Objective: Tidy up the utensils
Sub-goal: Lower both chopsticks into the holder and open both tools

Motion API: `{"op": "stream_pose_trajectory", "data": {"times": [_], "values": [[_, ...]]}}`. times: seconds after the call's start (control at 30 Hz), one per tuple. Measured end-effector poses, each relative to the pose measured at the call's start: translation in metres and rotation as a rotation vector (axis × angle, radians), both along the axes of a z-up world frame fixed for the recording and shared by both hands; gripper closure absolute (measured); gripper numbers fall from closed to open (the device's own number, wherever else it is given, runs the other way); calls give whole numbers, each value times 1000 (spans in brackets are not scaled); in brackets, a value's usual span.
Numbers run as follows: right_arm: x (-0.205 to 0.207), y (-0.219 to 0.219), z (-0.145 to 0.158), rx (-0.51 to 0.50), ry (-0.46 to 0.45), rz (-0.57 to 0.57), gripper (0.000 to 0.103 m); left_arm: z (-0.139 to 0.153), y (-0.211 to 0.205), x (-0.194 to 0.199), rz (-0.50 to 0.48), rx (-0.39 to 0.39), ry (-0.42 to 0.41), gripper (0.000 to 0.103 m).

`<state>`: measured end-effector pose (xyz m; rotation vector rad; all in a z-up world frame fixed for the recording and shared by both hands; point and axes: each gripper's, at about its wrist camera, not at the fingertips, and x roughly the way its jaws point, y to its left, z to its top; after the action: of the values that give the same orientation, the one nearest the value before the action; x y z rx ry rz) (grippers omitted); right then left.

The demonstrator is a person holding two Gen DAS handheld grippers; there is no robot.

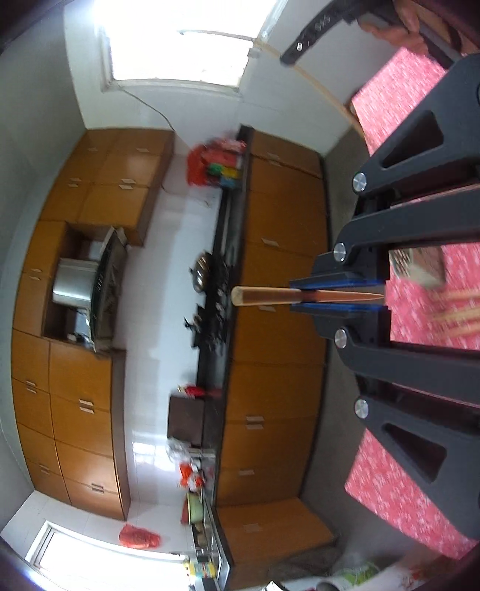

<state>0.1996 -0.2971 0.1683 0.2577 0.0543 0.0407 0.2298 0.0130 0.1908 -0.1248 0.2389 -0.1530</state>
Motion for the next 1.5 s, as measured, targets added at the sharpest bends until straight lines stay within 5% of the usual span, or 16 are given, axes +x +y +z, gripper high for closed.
{"op": "stream_pose_trajectory", "data": {"times": [0.37,0.67,0.77,0.83,1.2,1.33,1.5], "values": [[46,33,-49,-38,86,39,96,-37,-40,40,-86,-54,55,95],[56,43,-74,-64,176,68,95,-73,-51,72,-64,-12,128,94],[58,44,-74,-66,191,71,88,-74,-48,75,-52,-13,137,82],[55,42,-73,-61,189,68,74,-74,-43,72,-44,-18,132,75],[0,15,-55,-46,158,27,66,-52,-6,24,-4,-92,77,60],[-22,-2,-82,-30,244,1,65,-62,15,-8,21,-109,82,59],[-18,-9,-168,-43,532,5,66,-110,33,-36,120,-39,189,53]]}}
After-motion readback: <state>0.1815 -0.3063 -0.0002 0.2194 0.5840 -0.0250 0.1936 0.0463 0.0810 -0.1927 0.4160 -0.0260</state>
